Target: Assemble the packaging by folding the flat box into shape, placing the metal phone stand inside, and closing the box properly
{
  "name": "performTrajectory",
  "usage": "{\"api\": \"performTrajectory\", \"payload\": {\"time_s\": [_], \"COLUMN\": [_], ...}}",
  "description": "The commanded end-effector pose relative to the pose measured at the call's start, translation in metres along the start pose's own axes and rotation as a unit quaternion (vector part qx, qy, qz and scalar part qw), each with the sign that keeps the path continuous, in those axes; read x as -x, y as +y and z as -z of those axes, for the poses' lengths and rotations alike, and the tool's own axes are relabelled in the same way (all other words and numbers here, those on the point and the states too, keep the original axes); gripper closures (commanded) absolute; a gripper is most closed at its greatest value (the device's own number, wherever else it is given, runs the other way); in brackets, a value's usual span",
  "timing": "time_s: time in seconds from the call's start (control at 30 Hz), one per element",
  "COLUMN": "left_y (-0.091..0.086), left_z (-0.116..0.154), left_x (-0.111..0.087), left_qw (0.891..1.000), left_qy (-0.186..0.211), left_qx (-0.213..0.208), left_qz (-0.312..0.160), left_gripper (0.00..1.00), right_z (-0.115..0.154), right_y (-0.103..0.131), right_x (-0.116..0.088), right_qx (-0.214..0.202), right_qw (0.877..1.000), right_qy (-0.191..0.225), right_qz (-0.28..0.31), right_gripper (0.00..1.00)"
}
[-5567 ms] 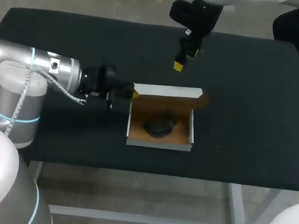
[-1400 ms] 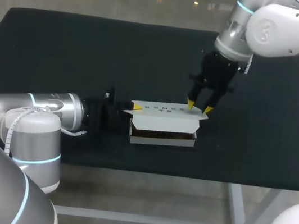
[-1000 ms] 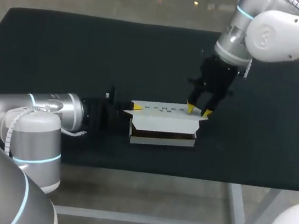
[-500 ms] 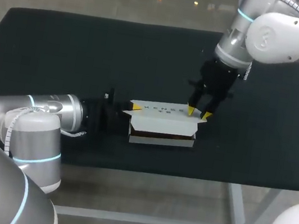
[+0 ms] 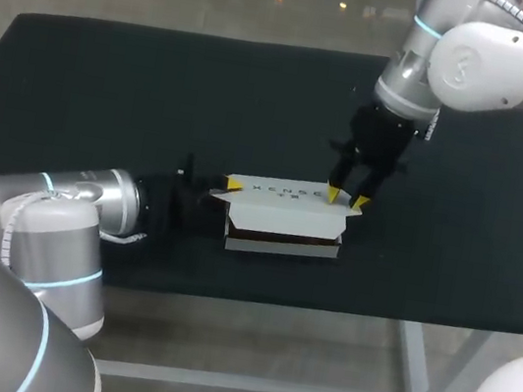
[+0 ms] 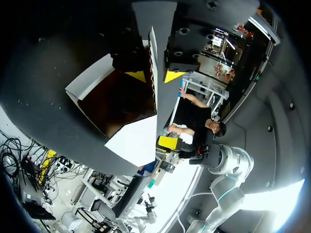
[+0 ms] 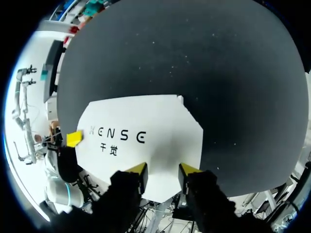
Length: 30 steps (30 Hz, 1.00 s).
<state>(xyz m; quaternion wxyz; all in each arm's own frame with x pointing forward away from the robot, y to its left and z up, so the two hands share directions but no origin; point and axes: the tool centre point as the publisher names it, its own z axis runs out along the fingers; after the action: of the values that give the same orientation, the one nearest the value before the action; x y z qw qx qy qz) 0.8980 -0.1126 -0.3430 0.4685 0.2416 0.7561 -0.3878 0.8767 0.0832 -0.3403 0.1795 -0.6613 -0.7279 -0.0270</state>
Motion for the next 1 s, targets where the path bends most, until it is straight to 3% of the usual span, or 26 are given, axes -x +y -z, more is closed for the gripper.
{"api": "performTrajectory", "payload": {"time_s": [0.03, 0.6, 0.67, 0.73, 0.77, 0.8, 0.87, 1.0], "left_y": [-0.002, 0.0, 0.002, 0.002, 0.002, 0.003, 0.005, 0.008], "left_z": [0.009, 0.074, 0.082, 0.09, 0.093, 0.096, 0.099, 0.107], "left_x": [-0.004, -0.01, -0.007, -0.003, -0.001, 0.001, 0.005, 0.015], "left_qw": [1.0, 0.998, 0.998, 0.997, 0.996, 0.995, 0.993, 0.986], "left_qy": [-0.006, 0.014, 0.029, 0.043, 0.053, 0.074, 0.097, 0.159], "left_qx": [0.001, 0.057, 0.063, 0.064, 0.065, 0.057, 0.063, 0.032], "left_qz": [-0.001, -0.001, 0.005, 0.009, 0.012, 0.017, 0.024, 0.027], "left_gripper": [0.71, 0.6, 0.52, 0.18, 0.05, 0.0, 0.0, 0.0], "right_z": [0.0, -0.003, -0.003, -0.003, -0.004, -0.004, -0.004, -0.004], "right_y": [0.0, -0.002, -0.002, -0.002, -0.002, -0.002, -0.002, -0.003], "right_x": [-0.001, 0.0, 0.0, 0.001, 0.001, 0.001, 0.001, 0.001], "right_qx": [-0.001, 0.002, 0.003, 0.005, 0.005, 0.006, 0.007, 0.009], "right_qw": [1.0, 1.0, 1.0, 1.0, 1.0, 1.0, 1.0, 1.0], "right_qy": [0.0, 0.003, 0.002, 0.003, 0.003, 0.003, 0.004, 0.004], "right_qz": [0.0, 0.001, 0.002, 0.002, 0.002, 0.002, 0.002, 0.003], "right_gripper": [0.56, 0.56, 0.56, 0.56, 0.56, 0.56, 0.56, 0.55]}}
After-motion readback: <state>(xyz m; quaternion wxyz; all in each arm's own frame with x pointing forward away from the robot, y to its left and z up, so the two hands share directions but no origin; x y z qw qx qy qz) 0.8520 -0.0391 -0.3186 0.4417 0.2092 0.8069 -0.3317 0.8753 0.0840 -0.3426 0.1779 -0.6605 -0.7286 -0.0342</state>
